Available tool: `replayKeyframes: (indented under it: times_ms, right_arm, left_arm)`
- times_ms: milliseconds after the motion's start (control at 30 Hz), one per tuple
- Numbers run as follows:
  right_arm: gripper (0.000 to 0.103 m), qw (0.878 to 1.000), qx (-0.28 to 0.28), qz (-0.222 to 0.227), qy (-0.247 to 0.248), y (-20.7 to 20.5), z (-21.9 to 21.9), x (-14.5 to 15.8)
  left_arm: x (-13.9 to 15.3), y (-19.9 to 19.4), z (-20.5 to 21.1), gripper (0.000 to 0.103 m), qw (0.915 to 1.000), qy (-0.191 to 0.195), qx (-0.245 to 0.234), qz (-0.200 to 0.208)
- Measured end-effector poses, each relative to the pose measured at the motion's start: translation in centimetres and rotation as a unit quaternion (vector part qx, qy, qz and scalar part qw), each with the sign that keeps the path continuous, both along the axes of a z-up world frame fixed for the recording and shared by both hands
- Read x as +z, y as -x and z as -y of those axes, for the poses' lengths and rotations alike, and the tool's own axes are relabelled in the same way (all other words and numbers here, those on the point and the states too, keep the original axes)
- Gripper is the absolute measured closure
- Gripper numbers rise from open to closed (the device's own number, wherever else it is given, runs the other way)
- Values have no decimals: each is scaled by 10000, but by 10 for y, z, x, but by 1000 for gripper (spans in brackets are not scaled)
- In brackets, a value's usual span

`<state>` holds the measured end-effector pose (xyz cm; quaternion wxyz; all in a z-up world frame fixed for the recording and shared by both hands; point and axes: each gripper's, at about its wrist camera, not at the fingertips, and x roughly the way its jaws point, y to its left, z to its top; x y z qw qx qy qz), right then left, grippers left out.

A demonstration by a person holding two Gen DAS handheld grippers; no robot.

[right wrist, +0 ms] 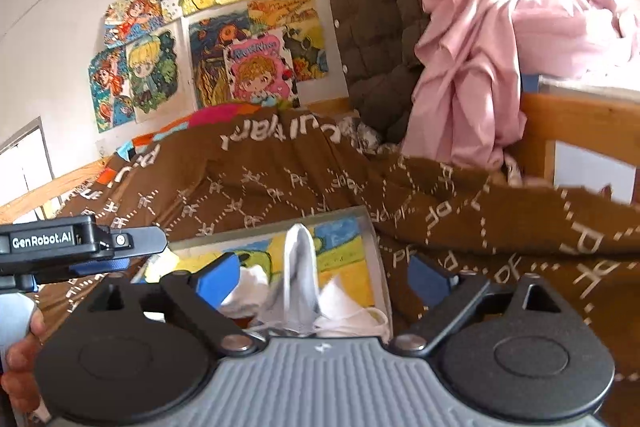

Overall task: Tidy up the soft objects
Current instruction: 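Lower the towel into the tray and open left tool while right tool releases the mask there, then withdraw both tools from the tray back over the pile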

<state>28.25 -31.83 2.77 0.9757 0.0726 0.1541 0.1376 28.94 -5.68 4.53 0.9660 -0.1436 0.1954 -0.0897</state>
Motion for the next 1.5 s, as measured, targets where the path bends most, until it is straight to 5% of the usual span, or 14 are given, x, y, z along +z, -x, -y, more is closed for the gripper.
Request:
replayKeyframes:
  times_ms: [633,1100,1500]
  right_arm:
    - [0,9974,235,640,-238,120,-10,75]
    - [0,9974,342,599,-204,181,-21,67]
    - [0,9995,247,75,160,223,-35,35]
  left_arm:
    - [60,140,-17,1,9972,-396,194,596]
    - [59,206,-25,1,9957,-575,204,694]
    - [16,244,-40,1,9972,-650,180,336]
